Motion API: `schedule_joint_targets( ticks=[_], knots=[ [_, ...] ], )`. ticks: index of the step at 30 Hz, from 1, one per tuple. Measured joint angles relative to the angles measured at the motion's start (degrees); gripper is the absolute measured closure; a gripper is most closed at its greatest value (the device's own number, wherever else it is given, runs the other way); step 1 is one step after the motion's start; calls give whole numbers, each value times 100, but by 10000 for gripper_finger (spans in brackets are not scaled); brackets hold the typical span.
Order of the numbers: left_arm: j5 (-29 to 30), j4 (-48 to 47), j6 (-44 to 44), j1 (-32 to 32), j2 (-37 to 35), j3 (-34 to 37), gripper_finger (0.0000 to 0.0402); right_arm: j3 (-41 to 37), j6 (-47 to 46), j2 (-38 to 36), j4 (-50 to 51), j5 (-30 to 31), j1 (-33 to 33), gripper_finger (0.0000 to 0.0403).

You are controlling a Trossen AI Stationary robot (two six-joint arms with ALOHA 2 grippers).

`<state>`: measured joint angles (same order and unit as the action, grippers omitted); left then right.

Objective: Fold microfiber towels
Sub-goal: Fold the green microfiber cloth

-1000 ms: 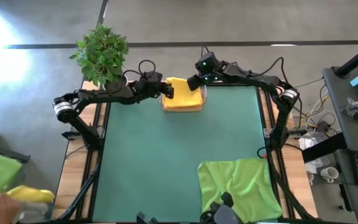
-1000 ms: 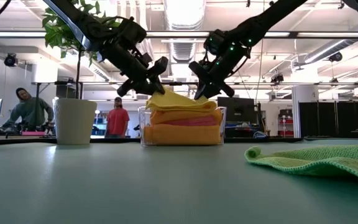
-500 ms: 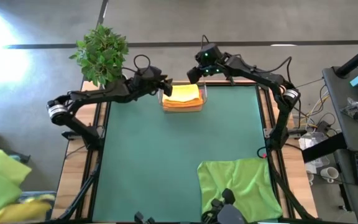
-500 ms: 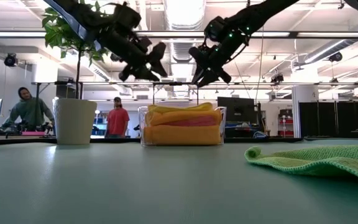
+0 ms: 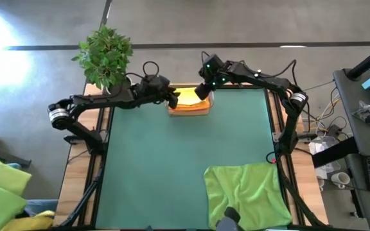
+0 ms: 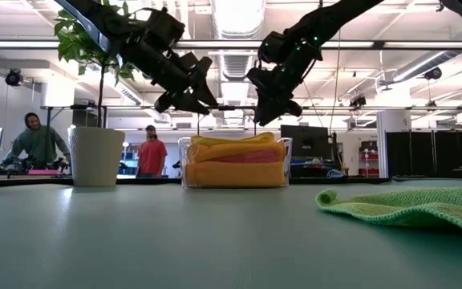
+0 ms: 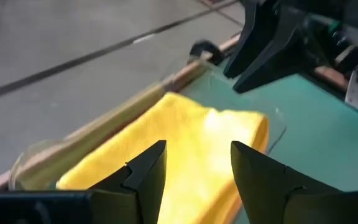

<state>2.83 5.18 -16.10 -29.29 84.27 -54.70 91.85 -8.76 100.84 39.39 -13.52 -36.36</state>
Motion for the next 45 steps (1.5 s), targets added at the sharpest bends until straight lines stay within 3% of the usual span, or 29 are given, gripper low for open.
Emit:
schedule_joint_targets(
  ticks=[12,21,31,35,45],
  knots=[
    [-19,-195,346,588,-90,6,237,-26,1020,-569,1317,7,120,325],
    [-125,-208,654,1157,-95,-205,237,-692,630,-1387,1439,10,795,340],
    [-321,-776,656,1906,-108,-579,237,-2237,-1340,-2842,881,435,1961,339],
    [-319,-771,639,2345,-108,-488,237,-2722,-2408,-3343,778,926,2524,340],
    [-215,-714,603,3185,-27,-205,237,-3652,-4857,-3673,307,1071,4293,339]
  ],
)
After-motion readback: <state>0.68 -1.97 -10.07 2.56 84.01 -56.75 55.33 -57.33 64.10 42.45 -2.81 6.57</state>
